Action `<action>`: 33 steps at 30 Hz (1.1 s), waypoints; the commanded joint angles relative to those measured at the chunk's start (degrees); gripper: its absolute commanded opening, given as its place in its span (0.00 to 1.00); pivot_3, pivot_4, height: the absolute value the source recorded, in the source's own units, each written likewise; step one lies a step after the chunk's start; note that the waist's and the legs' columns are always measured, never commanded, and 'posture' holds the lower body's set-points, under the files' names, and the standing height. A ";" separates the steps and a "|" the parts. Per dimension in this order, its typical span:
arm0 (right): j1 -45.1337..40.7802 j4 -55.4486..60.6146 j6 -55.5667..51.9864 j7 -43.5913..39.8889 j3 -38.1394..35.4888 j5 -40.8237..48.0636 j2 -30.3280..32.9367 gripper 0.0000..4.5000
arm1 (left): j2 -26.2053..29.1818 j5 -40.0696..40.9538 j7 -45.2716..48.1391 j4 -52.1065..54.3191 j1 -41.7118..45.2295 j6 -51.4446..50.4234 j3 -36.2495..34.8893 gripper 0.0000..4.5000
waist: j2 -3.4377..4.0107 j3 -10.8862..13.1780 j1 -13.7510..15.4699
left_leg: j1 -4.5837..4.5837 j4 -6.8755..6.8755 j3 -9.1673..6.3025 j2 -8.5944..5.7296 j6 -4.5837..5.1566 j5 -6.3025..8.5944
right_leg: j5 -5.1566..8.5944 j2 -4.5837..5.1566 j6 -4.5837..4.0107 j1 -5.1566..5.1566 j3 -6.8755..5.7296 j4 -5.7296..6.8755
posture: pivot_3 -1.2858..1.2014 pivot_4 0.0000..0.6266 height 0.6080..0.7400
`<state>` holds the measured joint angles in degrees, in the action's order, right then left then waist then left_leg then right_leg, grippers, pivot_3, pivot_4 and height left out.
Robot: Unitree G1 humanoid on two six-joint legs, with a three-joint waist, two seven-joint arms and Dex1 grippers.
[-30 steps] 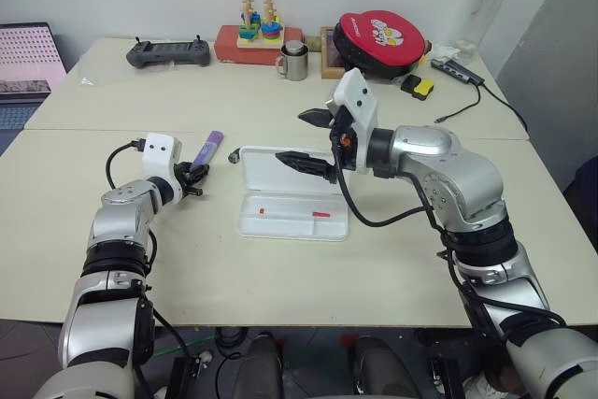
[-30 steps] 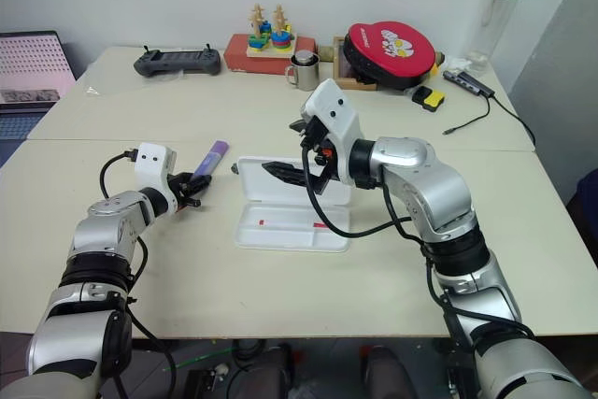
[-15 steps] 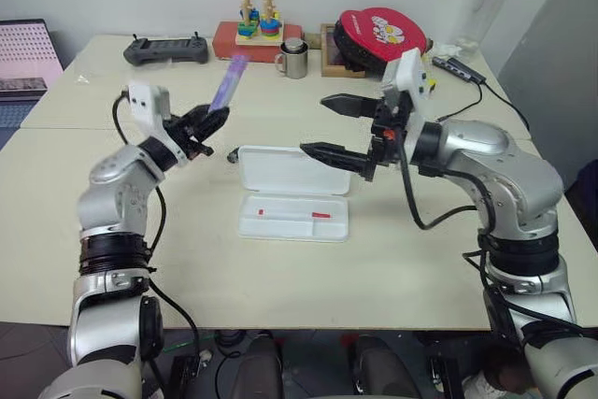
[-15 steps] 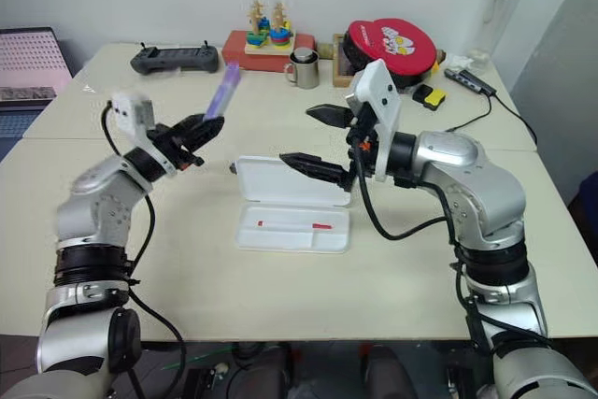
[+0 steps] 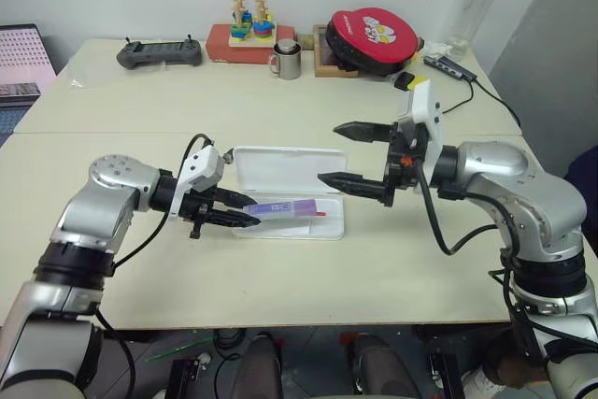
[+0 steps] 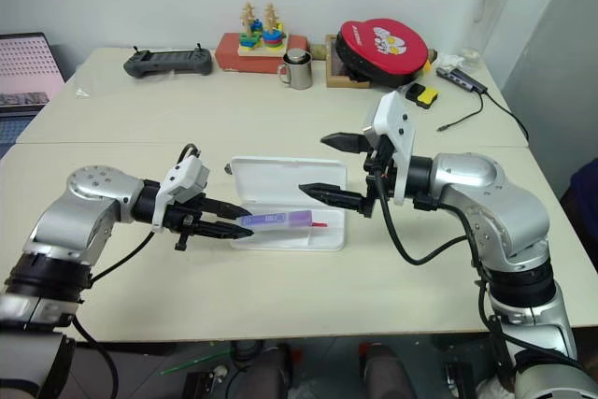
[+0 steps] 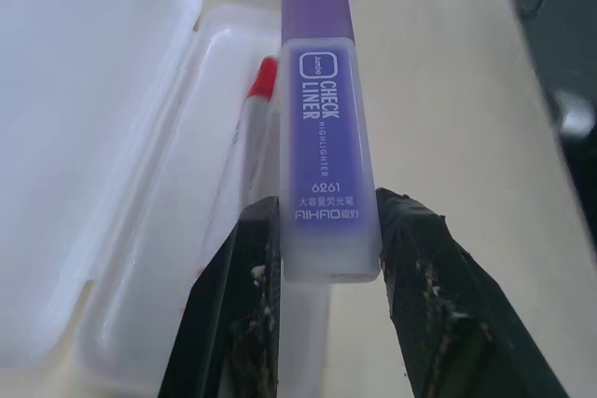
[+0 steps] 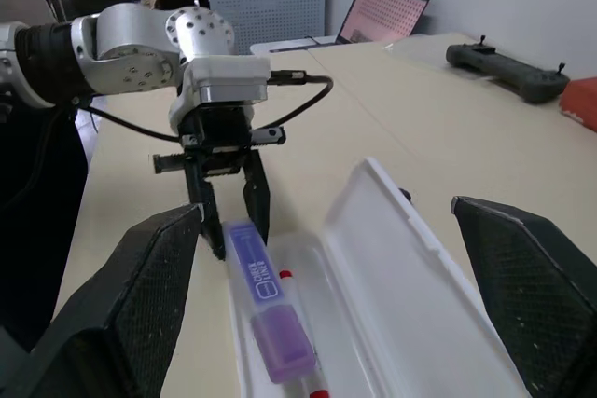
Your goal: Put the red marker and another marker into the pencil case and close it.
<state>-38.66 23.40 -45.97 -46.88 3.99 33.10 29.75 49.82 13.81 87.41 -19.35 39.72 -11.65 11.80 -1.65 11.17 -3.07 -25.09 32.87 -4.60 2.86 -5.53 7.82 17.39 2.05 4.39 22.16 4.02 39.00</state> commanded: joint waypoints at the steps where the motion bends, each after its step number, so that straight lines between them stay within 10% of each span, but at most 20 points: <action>1: 1.27 3.28 0.40 1.83 0.51 -0.64 0.59 1.00 | -1.88 -3.71 0.98 -4.84 3.45 5.19 1.57 0.27 | 0.00 0.00 0.10 | 0.00 -0.01 0.00 0.00 0.00 0.00 | 0.01 0.00 -0.01 0.00 0.00 0.00 | 0.52 0.24 1.00; 27: 3.36 5.07 -1.25 4.78 3.05 0.49 0.16 1.00 | -3.23 -8.49 4.54 -6.93 1.89 7.68 2.39 0.27 | 0.00 0.00 -0.15 | -0.26 0.03 -0.07 0.00 0.02 0.00 | -0.09 0.00 -0.23 0.14 -0.08 0.03 | 0.52 0.24 1.00; 33: 2.89 4.34 -0.82 4.19 3.13 0.29 0.30 1.00 | -4.00 -5.78 3.36 -4.26 1.31 3.66 0.22 0.58 | 0.00 0.00 -0.15 | -0.26 0.04 -0.08 0.00 0.02 0.00 | -0.09 0.00 -0.23 0.13 -0.09 0.06 | 0.52 0.24 1.00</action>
<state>-34.82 26.52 -47.55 -42.44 7.97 32.78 29.90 45.55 6.64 91.55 -25.72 41.14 -7.18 14.18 -1.65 11.17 -3.22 -25.35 32.92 -4.68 2.86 -5.51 7.82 17.30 2.05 4.16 22.30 3.93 39.05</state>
